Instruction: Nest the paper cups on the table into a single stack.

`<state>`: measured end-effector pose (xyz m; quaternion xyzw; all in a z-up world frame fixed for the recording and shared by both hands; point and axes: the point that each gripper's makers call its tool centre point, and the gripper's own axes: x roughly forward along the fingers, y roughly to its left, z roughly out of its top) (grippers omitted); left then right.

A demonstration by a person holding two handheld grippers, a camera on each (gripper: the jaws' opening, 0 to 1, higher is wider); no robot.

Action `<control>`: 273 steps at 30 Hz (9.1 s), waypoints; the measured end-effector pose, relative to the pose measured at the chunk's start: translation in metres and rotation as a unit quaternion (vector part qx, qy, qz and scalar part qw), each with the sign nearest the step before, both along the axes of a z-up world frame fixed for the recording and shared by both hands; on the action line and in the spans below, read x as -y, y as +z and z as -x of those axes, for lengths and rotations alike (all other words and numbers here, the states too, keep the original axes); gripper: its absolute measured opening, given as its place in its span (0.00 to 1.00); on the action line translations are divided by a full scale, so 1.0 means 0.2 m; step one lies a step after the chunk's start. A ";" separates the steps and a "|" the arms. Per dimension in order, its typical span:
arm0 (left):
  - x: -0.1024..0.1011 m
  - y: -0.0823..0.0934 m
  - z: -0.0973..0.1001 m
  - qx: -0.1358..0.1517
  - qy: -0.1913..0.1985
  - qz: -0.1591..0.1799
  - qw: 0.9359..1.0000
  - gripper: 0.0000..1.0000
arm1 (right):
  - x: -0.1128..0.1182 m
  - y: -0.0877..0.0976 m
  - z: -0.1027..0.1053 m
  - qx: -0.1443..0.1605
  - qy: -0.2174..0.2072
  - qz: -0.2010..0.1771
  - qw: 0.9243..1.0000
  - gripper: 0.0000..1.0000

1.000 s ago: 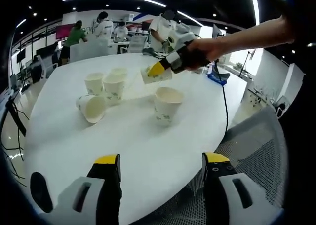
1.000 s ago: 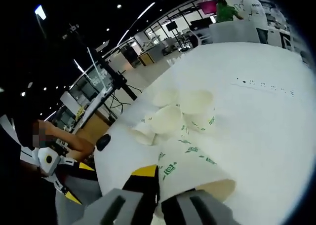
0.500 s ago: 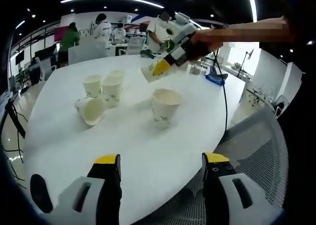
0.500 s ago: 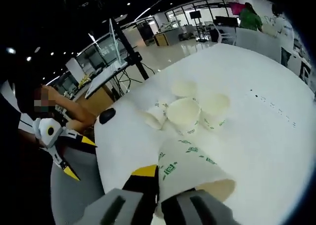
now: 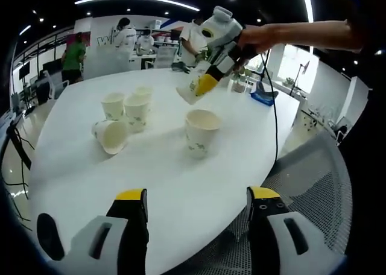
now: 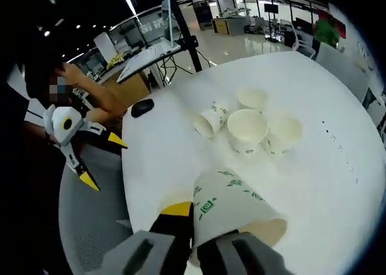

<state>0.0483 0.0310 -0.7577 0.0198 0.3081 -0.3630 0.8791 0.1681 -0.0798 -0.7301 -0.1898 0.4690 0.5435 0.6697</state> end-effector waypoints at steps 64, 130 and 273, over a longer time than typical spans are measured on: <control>-0.01 -0.02 -0.03 -0.004 0.013 0.004 1.000 0.66 | 0.05 -0.16 0.25 0.005 0.206 0.200 0.958 0.00; 0.00 -0.03 -0.02 -0.003 0.004 -0.003 1.000 0.65 | 0.00 -0.10 0.24 -0.003 0.123 0.185 0.975 0.09; -0.33 -0.13 -0.90 0.037 0.174 -0.083 0.981 0.66 | 0.49 -0.04 0.57 0.123 -0.356 -0.154 0.914 0.93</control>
